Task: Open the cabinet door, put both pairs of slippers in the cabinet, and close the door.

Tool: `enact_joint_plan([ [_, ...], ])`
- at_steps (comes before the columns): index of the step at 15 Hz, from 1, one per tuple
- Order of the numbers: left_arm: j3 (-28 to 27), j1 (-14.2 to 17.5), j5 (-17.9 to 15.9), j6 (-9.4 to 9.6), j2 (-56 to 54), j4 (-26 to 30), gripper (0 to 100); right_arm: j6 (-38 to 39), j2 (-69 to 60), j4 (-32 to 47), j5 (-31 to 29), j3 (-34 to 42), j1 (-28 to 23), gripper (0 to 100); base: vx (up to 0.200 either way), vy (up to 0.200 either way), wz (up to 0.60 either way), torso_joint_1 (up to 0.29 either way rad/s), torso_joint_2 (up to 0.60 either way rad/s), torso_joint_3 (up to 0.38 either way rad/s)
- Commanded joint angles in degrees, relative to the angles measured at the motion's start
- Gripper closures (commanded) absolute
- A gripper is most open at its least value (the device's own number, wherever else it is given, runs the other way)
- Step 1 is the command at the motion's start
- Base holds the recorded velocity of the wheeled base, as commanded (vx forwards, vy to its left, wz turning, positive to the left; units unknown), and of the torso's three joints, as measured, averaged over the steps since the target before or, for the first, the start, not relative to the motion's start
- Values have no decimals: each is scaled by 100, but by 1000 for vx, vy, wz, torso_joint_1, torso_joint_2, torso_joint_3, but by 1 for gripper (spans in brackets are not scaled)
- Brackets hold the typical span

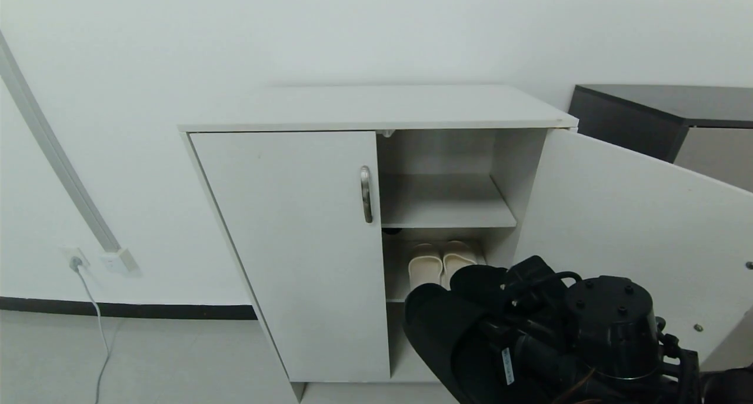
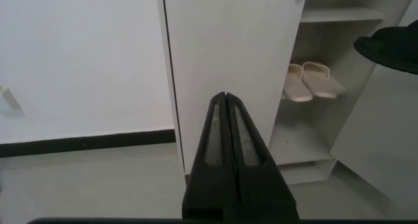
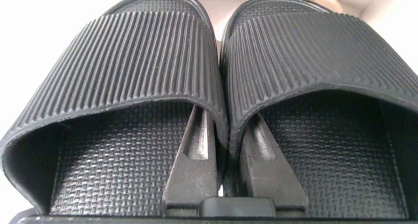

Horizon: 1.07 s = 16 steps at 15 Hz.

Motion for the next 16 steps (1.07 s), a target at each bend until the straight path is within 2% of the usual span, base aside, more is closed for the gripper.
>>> enact_joint_plan([
  [1, 5, 0, 1, 0, 9, -1, 100, -1, 8, -7, -1, -1, 4, 100, 0, 0, 0, -71, 442, 373],
  [4, -4, 0, 1, 0, 9, -1, 100, -36, 8, 1, -1, 16, 4, 100, 0, 0, 0, -23, 416, 372],
  [10, -4, 0, 1, 0, 9, -1, 100, -45, 175, -78, -10, -28, 74, 100, 0, 0, 0, -3, 24, 24],
  [11, -4, 0, 1, 0, 9, -1, 100, -45, 421, -113, -274, -239, 206, 100, 0, 0, 0, -27, 183, 134],
  [13, -4, 0, 1, 0, 9, -10, 100, 281, 1300, 212, -1838, -1302, 443, 100, 0, 0, 0, -2, 85, 58],
  [16, -4, 0, 1, 8, 9, -1, 100, 1010, 1827, 1654, -2585, -2805, 566, 100, 0, 0, 0, 0, 0, 0],
])
